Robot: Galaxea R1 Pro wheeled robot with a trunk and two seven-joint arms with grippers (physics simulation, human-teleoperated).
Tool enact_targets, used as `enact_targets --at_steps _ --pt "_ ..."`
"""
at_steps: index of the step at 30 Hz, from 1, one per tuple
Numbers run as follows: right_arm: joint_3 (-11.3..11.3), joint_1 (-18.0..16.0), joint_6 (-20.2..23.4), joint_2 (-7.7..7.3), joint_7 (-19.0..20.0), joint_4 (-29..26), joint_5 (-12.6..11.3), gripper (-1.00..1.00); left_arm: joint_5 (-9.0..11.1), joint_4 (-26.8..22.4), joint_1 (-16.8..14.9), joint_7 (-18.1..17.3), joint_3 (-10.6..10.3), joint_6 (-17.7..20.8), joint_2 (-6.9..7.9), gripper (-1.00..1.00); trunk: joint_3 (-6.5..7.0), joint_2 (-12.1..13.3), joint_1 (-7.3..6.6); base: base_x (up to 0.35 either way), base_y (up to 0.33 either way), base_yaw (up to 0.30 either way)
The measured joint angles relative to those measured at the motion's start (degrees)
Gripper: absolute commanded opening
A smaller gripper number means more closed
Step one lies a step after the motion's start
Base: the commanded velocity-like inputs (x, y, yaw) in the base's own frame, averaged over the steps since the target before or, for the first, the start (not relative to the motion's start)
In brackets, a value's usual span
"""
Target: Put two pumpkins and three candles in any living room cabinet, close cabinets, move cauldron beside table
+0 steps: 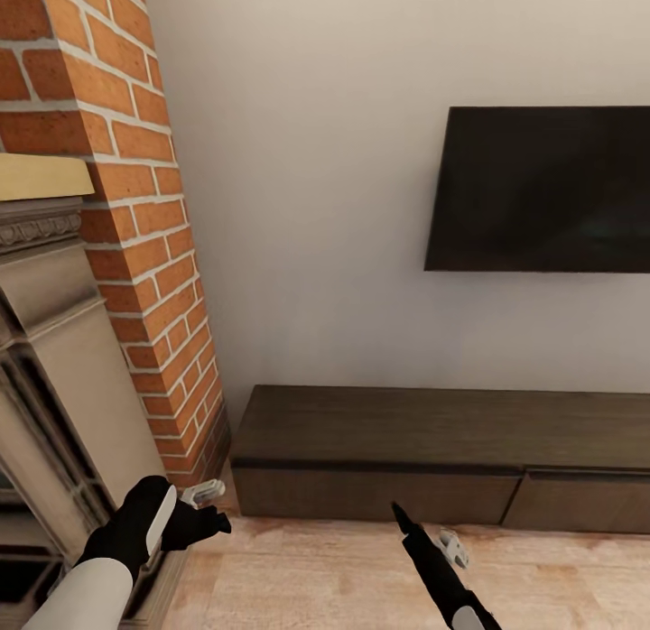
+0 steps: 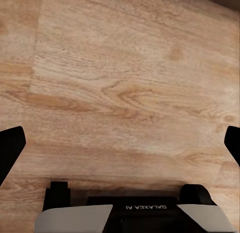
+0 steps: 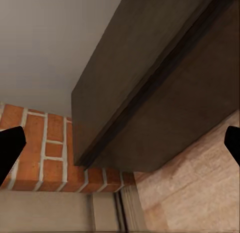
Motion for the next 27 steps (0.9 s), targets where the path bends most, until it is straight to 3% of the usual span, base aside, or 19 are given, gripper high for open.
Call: enact_targets --at_steps 1,5,7,10,12,16,18,20,22,27 --pt "-1.46 0.00 -0.11 -0.25 0.98 1.42 -0.40 1.00 -0.01 0.00 -0.01 -0.02 0.00 1.71 0.16 1.00 0.00 0.00 0.00 0.000 0.000 0.000" --pt "-1.13 0.00 -0.50 0.20 1.10 1.59 0.40 1.00 0.00 0.00 0.00 0.00 0.00 1.95 0.10 1.00 -0.17 -0.39 0.21 0.000 0.000 0.000" --pt "0.01 0.00 -4.65 0.65 0.69 1.64 0.47 1.00 -0.01 0.00 0.00 0.00 0.00 1.95 0.07 1.00 -0.53 -1.19 0.65 0.000 0.000 0.000" --pt "-0.29 0.00 -7.87 1.01 0.82 1.77 -0.49 1.00 0.00 0.00 0.00 0.00 0.00 1.95 0.04 1.00 -1.07 -2.39 1.31 0.000 0.000 0.000" --pt "-0.60 0.00 -8.32 1.12 1.28 1.79 -3.32 1.00 -0.01 0.00 0.00 0.00 0.00 1.95 0.01 1.00 -1.43 -3.20 1.75 0.000 0.000 0.000" --pt "-0.67 0.00 -8.71 1.19 4.17 1.69 -12.28 1.00 -0.01 0.00 0.00 0.00 0.00 1.91 0.00 1.00 -2.15 -4.80 2.63 0.000 0.000 0.000" --pt "-0.91 0.00 -8.67 1.05 5.31 1.74 -17.66 1.00 -0.01 0.00 0.00 0.00 0.05 1.91 0.05 1.00 -2.51 -5.60 3.07 0.000 0.000 0.000" --pt "-0.88 0.00 -8.73 1.09 5.57 1.76 -25.39 1.00 -0.01 0.00 0.00 -0.02 0.09 1.96 -0.01 1.00 -2.87 -6.40 3.51 0.000 0.000 0.000" --pt "-0.74 0.00 -8.69 1.42 5.57 1.75 -26.03 1.00 0.01 0.00 -0.04 -0.02 0.09 1.94 -0.01 1.00 -3.23 -7.21 3.95 0.000 0.000 0.000" --pt "-0.62 0.00 -8.56 1.94 5.51 1.73 -26.53 1.00 0.01 0.00 -0.08 -5.09 0.03 1.97 0.04 1.00 -4.12 -9.21 5.05 0.000 0.000 0.000"
